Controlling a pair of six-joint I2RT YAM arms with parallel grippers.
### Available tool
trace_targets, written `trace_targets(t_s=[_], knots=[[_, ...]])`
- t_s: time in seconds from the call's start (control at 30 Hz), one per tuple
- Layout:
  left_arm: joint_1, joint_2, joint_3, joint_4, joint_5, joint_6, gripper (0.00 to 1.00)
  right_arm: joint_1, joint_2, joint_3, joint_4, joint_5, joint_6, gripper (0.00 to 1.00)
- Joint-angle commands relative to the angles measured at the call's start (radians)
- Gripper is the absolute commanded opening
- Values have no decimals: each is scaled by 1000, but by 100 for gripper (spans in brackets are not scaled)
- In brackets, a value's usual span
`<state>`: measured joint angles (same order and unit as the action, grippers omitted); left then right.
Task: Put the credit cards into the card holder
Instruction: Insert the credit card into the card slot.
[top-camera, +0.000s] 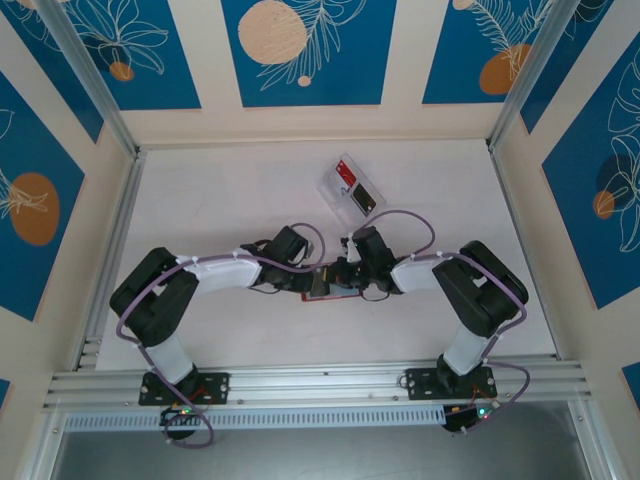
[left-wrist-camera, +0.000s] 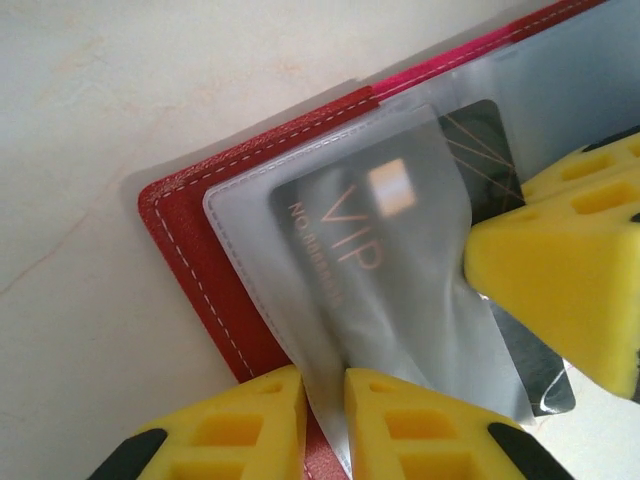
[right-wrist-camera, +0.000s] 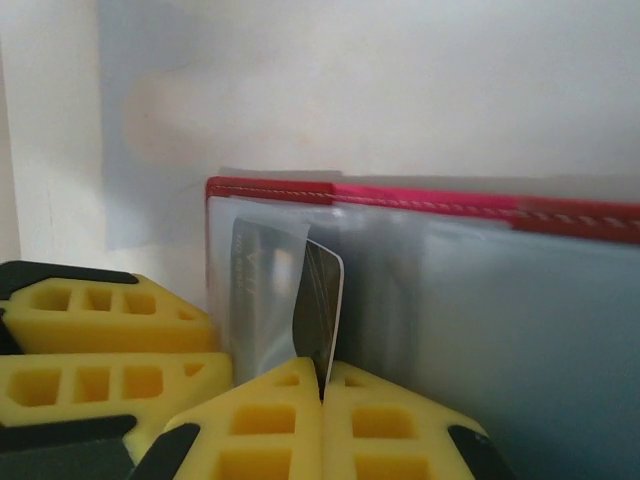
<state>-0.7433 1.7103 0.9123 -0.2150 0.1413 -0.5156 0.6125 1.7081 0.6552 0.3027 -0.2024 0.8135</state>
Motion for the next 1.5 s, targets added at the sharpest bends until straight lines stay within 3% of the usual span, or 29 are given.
trace_targets(t_s=[0.0, 0.33, 0.47, 0.53, 0.67, 0.77, 1.1, 1.47], knots=[[5, 16, -16, -1, 4, -1, 18, 32, 61, -19, -80, -13, 12, 5], [6, -13, -40, -2, -12, 0, 20, -1, -98, 41, -344, 6, -84, 40], [6, -15, -49, 2, -10, -3, 20, -19, -159, 76, -450, 24, -119, 44], [6, -17, -52, 6, -9, -4, 20, -20, -175, 94, -475, 30, -130, 36], [5, -17, -53, 11, -6, -6, 20, -13, -142, 155, -518, 48, -150, 8], [5, -18, -53, 8, -7, -6, 20, -4, -97, 205, -553, 87, -161, 0], [5, -28, -56, 6, -11, -3, 20, 33, 4, 290, -628, 190, -169, 0], [5, -31, -59, 24, 6, 0, 25, 55, 60, 302, -515, 88, -118, 0]])
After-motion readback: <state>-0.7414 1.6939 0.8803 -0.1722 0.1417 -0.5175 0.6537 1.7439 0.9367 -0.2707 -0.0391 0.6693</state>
